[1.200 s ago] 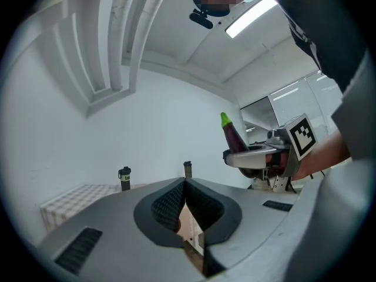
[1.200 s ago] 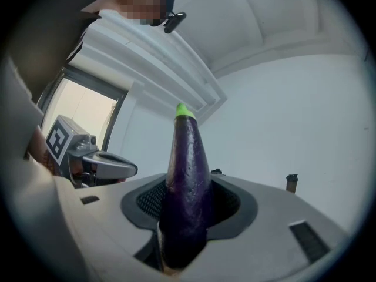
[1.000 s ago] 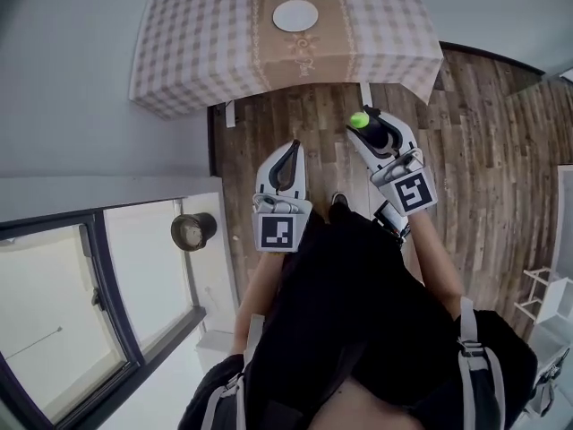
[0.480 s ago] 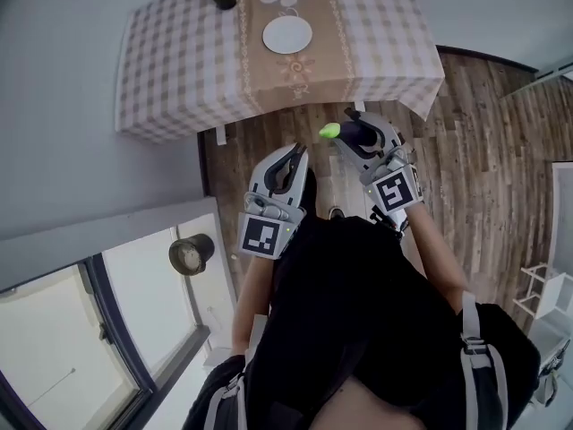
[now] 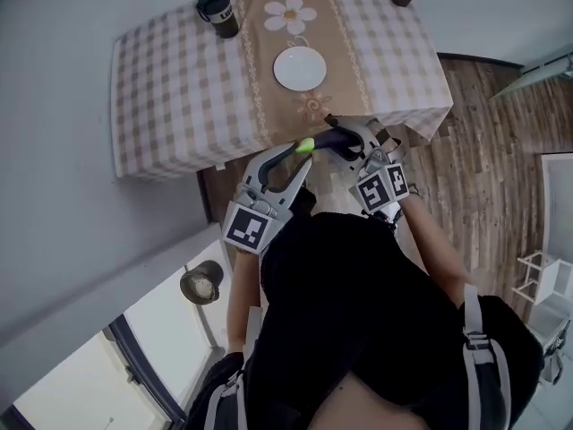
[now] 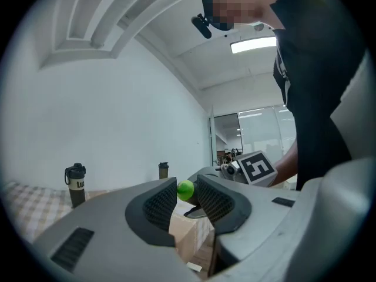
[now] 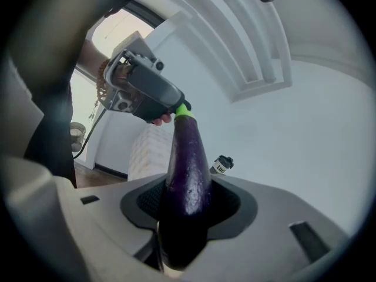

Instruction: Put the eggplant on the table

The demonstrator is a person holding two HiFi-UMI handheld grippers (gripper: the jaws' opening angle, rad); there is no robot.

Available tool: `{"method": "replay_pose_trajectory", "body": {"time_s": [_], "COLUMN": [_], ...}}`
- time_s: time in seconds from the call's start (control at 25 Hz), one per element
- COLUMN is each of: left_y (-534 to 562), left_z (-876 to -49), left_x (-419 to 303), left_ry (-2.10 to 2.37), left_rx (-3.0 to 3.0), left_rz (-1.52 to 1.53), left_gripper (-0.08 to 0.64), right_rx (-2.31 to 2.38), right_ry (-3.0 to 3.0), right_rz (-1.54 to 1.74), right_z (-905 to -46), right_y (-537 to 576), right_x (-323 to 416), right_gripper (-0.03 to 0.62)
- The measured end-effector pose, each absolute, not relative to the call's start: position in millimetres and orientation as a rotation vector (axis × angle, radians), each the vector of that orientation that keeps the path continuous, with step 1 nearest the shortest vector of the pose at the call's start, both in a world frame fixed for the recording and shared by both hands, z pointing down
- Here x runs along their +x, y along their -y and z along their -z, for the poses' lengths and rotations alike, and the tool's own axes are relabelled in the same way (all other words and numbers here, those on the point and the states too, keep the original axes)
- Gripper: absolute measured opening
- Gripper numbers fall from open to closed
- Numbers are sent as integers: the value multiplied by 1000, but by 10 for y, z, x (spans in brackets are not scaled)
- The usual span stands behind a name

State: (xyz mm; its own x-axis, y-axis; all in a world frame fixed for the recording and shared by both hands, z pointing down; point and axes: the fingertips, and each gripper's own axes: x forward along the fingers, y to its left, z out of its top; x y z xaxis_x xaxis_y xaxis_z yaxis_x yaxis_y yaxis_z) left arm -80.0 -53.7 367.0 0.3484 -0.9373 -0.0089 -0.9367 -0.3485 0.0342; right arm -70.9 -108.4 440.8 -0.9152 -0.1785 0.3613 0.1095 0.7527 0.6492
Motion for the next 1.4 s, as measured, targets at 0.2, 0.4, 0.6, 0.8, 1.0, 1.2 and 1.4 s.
{"method": "replay_pose_trajectory", "body": {"time_s": [0.2,0.4,0.6,0.8,1.0,1.2,1.4], "left_y": [634,565,702,820,978,1052,1144], "left_z": [-3877,-3950,-4231,-4352,-4334,-4335,-4335], "left_x": [-1073,-1258,-1230,-1178,-1078,-1141,-1144], "left_ry": [1728,1555,1534,1502,1477,1476,1450], "left_rx": [2629,2654,2643,2620,2638,2661,2685], "left_rz": [-76,-216,-269,-317,-288,-258,-274], "left_gripper": [135,135,129,121,118,118,118], "right_rx": [24,15,-22,-61,-48,27,91], "right_ry": [2494,2466,2425,2369,2382,2365,2365], "right_rz": [1059,1032,1111,1145,1115,1099,1068], "right_z": [-4557,-4575,-4803,-4898,-4890,-4890,-4879], "right_y": [1130,947,1056,1183,1348,1496,1618], "right_x": [-1040,-1234,-1271,-1212,-1091,-985,-923], "right_gripper": [184,184,184,186,189,212,217]}}
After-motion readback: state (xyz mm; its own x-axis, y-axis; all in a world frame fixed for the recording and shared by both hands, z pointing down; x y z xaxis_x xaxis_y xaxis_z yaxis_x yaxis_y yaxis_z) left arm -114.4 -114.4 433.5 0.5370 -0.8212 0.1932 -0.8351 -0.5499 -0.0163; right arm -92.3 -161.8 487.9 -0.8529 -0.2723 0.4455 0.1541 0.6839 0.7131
